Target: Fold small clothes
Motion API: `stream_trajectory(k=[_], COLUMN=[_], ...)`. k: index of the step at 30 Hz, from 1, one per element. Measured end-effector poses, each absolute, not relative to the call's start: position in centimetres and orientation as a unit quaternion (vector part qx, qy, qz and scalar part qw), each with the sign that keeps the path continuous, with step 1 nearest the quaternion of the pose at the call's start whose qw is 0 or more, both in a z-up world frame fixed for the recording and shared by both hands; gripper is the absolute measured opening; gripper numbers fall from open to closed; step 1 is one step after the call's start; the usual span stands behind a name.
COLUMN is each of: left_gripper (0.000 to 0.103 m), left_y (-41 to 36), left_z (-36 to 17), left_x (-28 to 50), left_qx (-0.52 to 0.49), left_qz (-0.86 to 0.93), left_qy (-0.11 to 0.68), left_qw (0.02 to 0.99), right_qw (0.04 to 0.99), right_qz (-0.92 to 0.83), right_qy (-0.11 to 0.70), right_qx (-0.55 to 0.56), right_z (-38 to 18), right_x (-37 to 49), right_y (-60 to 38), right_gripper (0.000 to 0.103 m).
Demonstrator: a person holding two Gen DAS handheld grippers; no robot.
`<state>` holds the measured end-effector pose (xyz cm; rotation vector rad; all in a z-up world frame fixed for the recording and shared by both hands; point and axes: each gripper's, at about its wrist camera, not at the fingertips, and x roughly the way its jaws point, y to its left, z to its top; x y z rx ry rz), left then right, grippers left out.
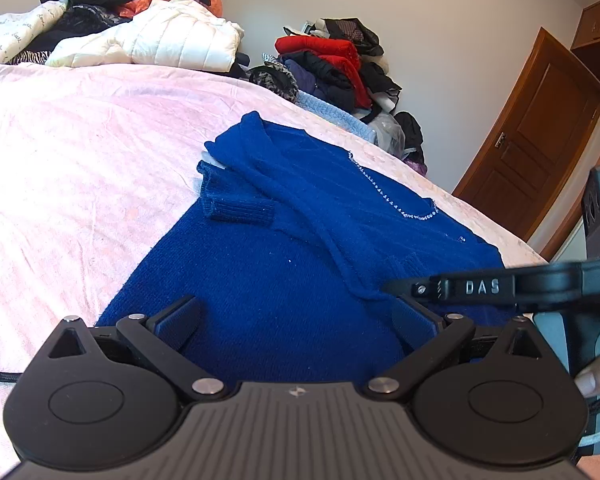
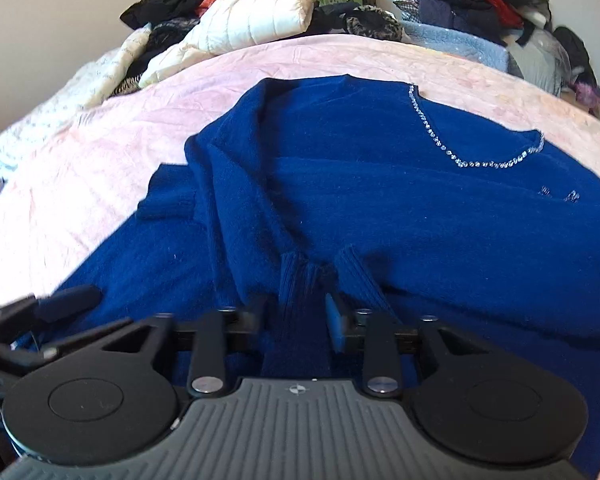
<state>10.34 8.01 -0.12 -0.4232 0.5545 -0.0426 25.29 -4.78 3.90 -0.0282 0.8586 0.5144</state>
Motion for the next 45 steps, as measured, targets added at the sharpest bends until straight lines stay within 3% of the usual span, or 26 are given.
stream_trajectory(k=[3, 7, 13, 19, 22, 26, 29, 33, 45], left_gripper=[0.103, 0.103, 0.103, 0.103, 0.103, 0.103, 0.103, 0.103, 0.103], left_y=[8.0, 8.0, 7.6, 7.5, 7.3, 7.1, 7.2, 7.2, 6.3], left_z=[-0.1, -0.1, 0.0, 0.1, 0.1, 0.1, 0.1, 0.1, 0.1], left_x=[10.3, 10.4, 10.4, 10.4, 10.5, 10.5, 10.5, 10.6, 11.2], left_qx=[-0.207, -0.206, -0.194, -0.193, -0.187, -0.180, -0.181, -0.181, -0.150], left_qz=[-0.020, -0.020, -0.017, -0.015, -0.013, -0.011, -0.011, -0.011, -0.011], left_qy=[0.272, 0.272, 0.277, 0.278, 0.280, 0.283, 0.282, 0.282, 0.298], left_qw=[0.940, 0.940, 0.941, 0.941, 0.941, 0.942, 0.942, 0.942, 0.943], right_qw=[0.874, 0.881, 0.907, 0.918, 0.900, 0.889, 0.863, 0.863, 0.812], right_qz=[0.251, 0.242, 0.231, 0.207, 0.195, 0.160, 0.148, 0.136, 0.139], right_qy=[0.416, 0.397, 0.256, 0.160, 0.212, 0.258, 0.288, 0.301, 0.431], right_qx=[0.029, 0.092, 0.241, 0.298, 0.327, 0.344, 0.388, 0.381, 0.368], right_z=[4.0, 4.1, 8.7, 9.9, 7.6, 4.6, 3.4, 3.4, 0.5], right_x=[25.4, 24.8, 22.0, 17.8, 19.2, 21.7, 23.0, 23.4, 23.4], right_y=[-6.4, -9.1, -16.2, -21.8, -23.5, -24.4, -26.0, -27.6, -28.1], right_gripper=[0.007, 0.007, 0.007, 0.007, 0.009, 0.018, 0.046, 0.059, 0.060])
